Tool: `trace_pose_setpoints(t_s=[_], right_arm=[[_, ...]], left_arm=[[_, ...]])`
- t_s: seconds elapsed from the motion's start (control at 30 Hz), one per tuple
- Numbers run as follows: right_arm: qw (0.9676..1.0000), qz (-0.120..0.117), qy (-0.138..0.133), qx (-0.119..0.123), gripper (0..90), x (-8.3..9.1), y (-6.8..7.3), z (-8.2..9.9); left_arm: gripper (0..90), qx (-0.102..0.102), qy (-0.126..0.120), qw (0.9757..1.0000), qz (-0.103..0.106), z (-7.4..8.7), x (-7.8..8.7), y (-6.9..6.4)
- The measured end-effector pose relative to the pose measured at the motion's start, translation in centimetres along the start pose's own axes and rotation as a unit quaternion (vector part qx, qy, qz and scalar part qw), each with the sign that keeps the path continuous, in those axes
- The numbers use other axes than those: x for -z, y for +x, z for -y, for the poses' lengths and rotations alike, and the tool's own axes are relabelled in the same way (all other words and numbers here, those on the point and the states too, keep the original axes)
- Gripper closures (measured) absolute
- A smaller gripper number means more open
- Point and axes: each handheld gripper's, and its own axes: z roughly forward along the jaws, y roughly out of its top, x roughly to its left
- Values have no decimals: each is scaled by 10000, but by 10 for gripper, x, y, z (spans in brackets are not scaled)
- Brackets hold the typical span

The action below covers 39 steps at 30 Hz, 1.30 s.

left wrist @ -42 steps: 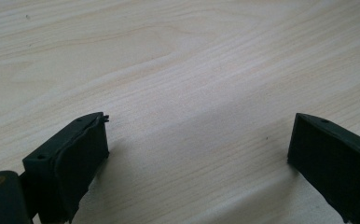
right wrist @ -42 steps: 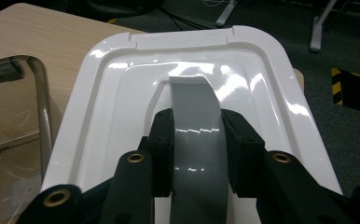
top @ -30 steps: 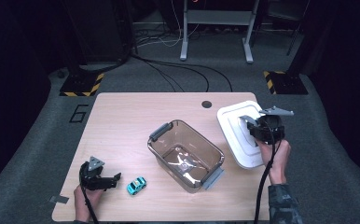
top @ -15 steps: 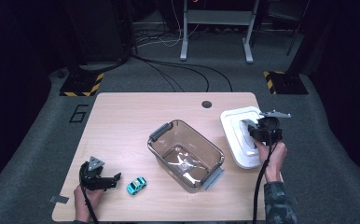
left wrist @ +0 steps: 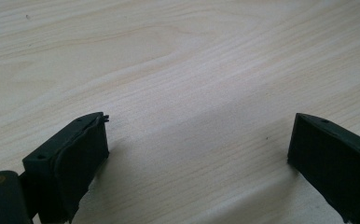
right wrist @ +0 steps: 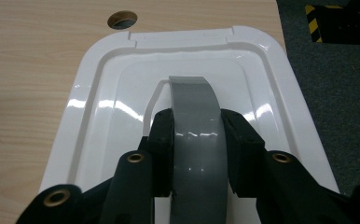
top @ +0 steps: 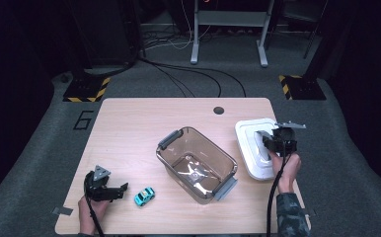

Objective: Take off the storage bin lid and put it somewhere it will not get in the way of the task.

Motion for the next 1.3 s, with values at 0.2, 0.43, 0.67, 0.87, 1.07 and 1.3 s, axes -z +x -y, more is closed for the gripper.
trace_pose_setpoints(t_s=[0.2, 0.43, 0.67, 0.87, 1.07, 1.3], right_arm=[[9999, 58, 42, -112, 666, -10, -1, 7], [9995, 71, 100, -282, 665, -21, -2, 12], [9989, 160, 151, -407, 665, -34, 0, 20], [9976, 292, 167, -597, 665, -47, -1, 27], [9975, 390, 250, -528, 664, -56, 1, 34], [9976, 402, 253, -497, 656, -58, 2, 36]], left_arm=[[46, -2, 1, 10000, 2, 0, 0, 0], [46, -3, 1, 10000, 1, 0, 0, 0], [46, -1, 0, 10000, 1, 0, 0, 0], [46, -3, 1, 10000, 0, 0, 0, 0], [46, -2, 0, 10000, 0, 0, 0, 0], [46, -1, -1, 10000, 0, 0, 0, 0]])
